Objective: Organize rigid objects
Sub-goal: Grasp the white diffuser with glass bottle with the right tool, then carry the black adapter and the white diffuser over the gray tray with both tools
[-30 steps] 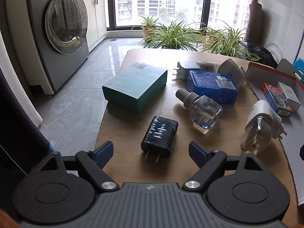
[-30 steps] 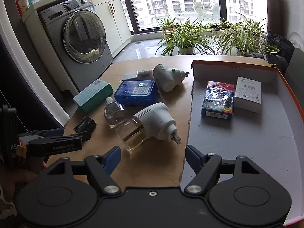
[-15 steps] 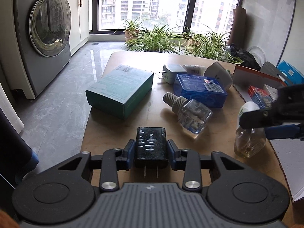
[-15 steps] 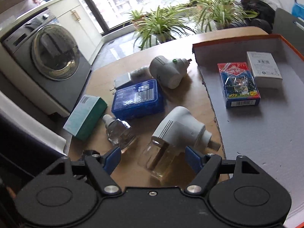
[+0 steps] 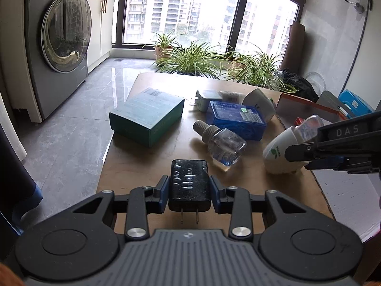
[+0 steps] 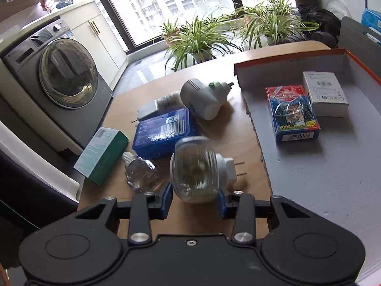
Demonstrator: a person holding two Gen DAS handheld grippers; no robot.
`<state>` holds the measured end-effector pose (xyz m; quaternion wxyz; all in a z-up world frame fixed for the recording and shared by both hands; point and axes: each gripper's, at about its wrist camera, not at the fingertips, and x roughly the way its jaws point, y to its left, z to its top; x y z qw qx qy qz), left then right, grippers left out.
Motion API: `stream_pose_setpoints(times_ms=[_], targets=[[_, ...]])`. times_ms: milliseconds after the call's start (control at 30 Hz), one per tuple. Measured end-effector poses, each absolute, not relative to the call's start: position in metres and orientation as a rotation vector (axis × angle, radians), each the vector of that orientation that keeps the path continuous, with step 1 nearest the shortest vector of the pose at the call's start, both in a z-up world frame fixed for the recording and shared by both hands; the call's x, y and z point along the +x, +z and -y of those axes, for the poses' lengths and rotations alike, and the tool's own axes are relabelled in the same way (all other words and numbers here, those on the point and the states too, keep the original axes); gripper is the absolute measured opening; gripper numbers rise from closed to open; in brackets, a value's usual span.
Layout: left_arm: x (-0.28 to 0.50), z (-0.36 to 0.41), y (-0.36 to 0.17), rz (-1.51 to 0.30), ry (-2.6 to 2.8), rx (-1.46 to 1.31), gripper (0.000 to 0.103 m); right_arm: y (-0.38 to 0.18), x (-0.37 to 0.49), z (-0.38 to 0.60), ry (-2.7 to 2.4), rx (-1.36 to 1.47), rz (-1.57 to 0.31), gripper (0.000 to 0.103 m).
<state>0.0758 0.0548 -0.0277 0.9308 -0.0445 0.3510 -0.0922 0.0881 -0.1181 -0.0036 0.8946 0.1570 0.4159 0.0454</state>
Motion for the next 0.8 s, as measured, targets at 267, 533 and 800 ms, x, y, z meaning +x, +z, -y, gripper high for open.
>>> stream_pose_setpoints(times_ms=[267, 533, 800], targets=[[0.057, -0.039, -0.012, -0.692, -0.183, -0.088, 0.036, -0.005, 0.069, 0.139, 0.169, 0.281, -0.892, 0.018], [0.046, -0.034, -0.015, -0.708, -0.166, -0.090, 0.036, 0.001, 0.071, 0.129, 0.239, 0.127, -0.817, 0.083], [0.051, -0.039, -0.019, -0.717, -0.146, -0.109, 0.036, -0.029, 0.099, 0.110, 0.431, -0.260, -0.819, 0.088]])
